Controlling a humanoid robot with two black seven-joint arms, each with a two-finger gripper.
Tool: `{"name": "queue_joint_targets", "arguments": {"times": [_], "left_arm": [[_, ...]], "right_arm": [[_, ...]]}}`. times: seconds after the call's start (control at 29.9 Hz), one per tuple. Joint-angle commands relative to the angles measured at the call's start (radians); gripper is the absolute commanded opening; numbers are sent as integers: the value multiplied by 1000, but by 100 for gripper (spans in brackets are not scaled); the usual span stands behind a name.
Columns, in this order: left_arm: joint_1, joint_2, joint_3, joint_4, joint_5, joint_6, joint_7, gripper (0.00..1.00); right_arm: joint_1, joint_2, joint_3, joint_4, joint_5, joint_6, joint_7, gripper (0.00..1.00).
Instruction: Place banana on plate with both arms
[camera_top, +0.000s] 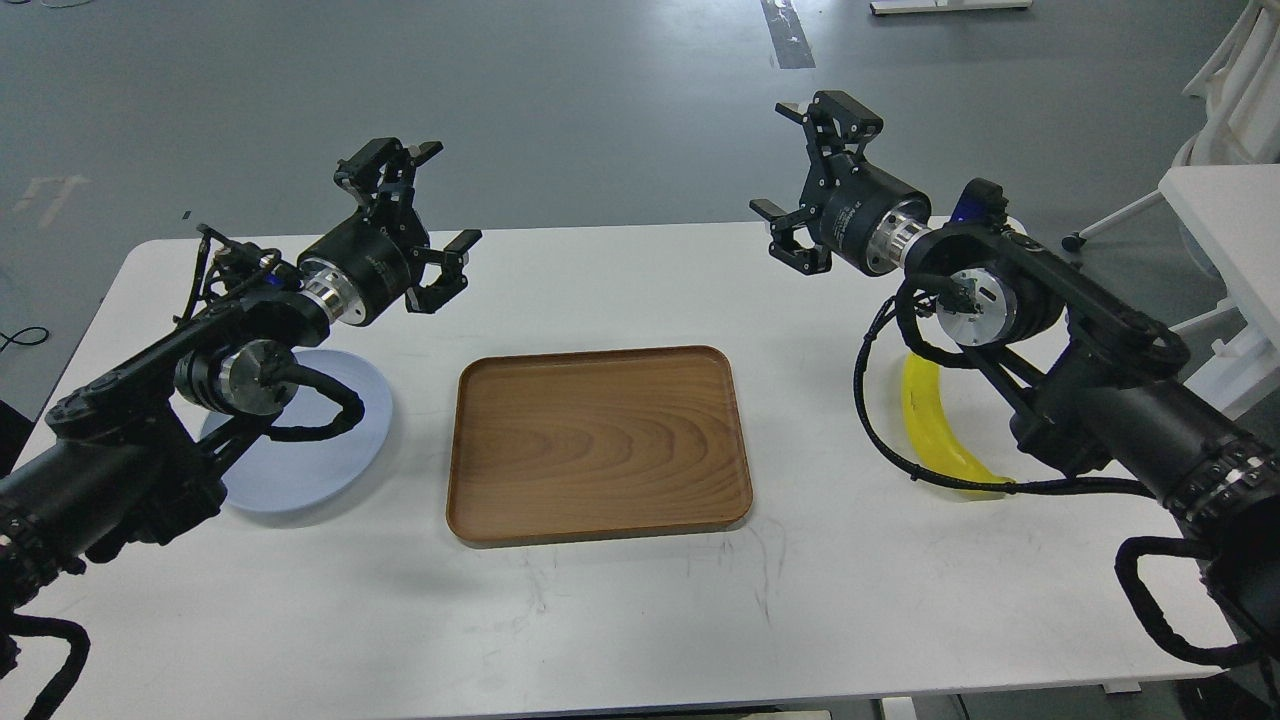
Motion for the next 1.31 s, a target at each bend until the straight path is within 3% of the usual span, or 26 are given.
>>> {"name": "queue_joint_targets", "arguments": {"times": [0.0,0.54,0.67,0.77,0.94,1.27], "left_arm": [[0,2,0,-2,0,0,2,98],[-1,12,4,-6,6,-12,16,98],[-6,14,3,-5,8,-7,101,98],[-9,14,3,-5,9,-12,129,98],[-14,9,7,-5,47,-1,117,98],[-43,35,6,-6,576,77,103,98]], "right_arm": [[1,0,0,-1,0,0,-1,100],[24,6,-28,-31,0,3,-5,100],[21,8,-29,-31,0,3,-5,100],[18,9,-29,-29,0,3,-5,100],[19,20,-29,-29,0,3,-5,100],[9,20,-29,-28,0,0,-3,100]]}}
